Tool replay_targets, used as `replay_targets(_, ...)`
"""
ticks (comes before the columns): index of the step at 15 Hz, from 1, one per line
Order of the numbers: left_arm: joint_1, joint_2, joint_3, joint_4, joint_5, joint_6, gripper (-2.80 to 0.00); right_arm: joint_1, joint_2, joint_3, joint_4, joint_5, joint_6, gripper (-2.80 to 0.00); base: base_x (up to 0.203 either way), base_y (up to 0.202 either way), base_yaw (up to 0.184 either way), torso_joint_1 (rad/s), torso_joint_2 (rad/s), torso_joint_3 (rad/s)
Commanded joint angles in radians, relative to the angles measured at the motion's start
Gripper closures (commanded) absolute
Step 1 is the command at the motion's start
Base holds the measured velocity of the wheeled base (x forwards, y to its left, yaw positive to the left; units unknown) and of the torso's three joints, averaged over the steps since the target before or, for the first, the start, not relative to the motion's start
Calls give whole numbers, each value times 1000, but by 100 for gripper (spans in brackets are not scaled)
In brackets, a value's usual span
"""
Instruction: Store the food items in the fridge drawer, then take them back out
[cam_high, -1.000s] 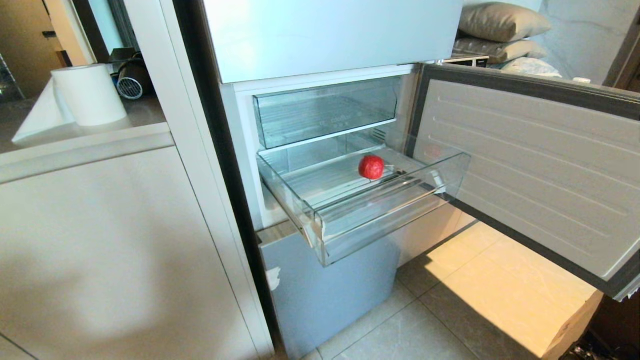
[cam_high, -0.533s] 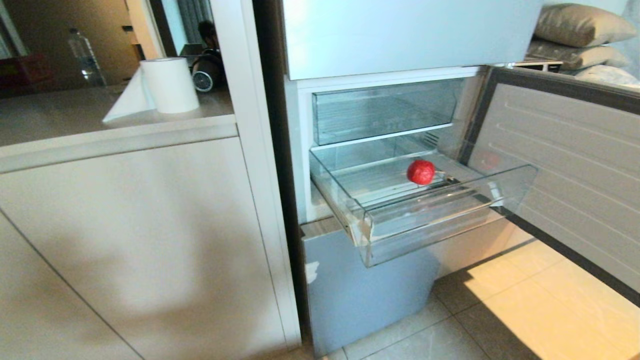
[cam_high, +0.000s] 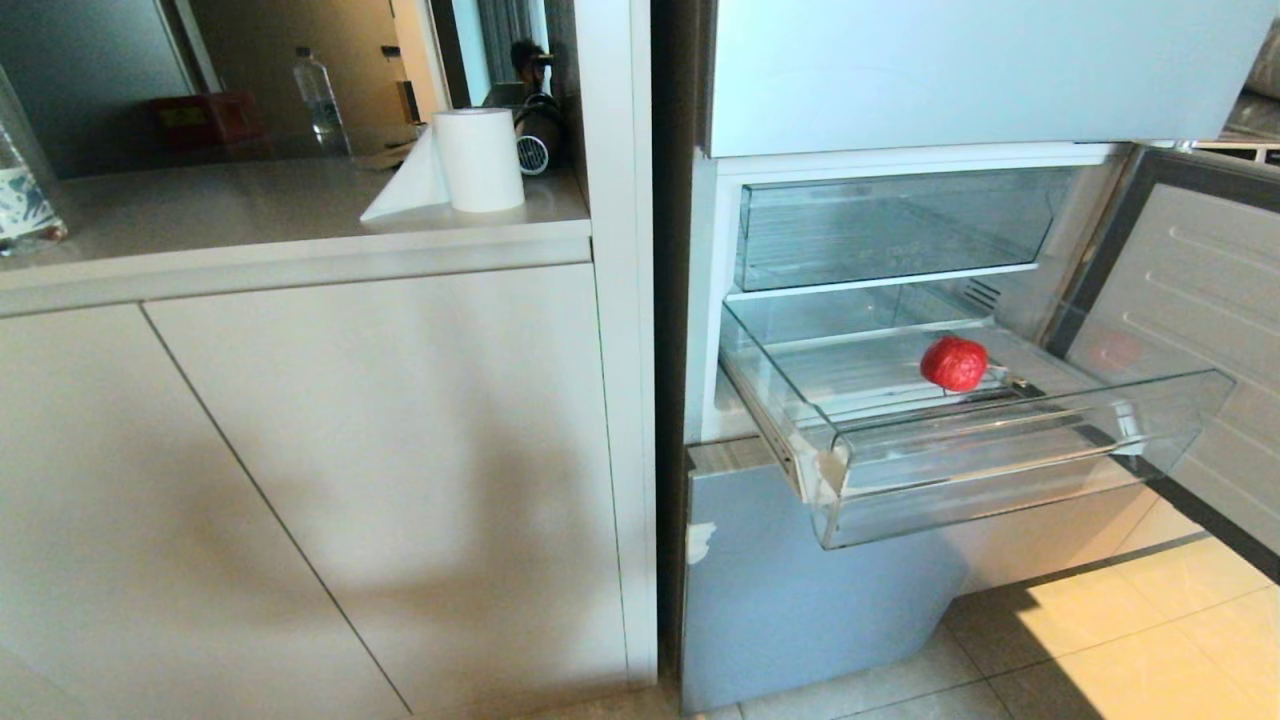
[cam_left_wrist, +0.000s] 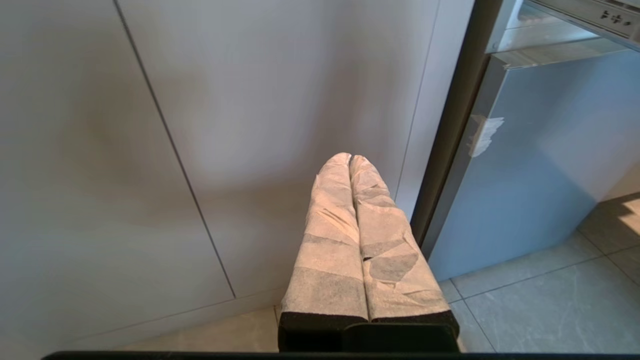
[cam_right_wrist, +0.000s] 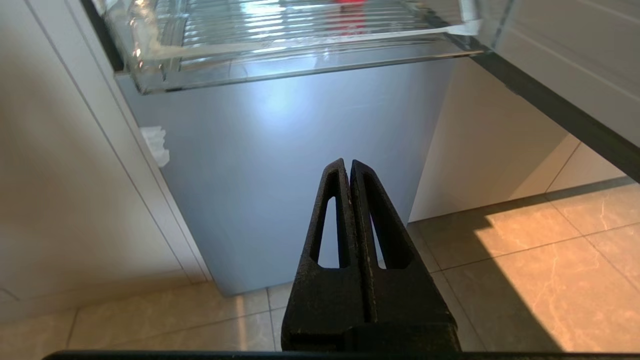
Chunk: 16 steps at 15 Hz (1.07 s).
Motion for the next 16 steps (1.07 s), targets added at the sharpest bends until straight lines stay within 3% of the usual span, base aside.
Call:
replay_targets(1,0,1,2,0,0,0,0,-1,2,0,0,3,-15,0,0,0,0,0,0,0)
replay_targets(16,0,1,2,0,0,0,0,0,2,0,2,-1,-9,0,0,0,0,0,0,0)
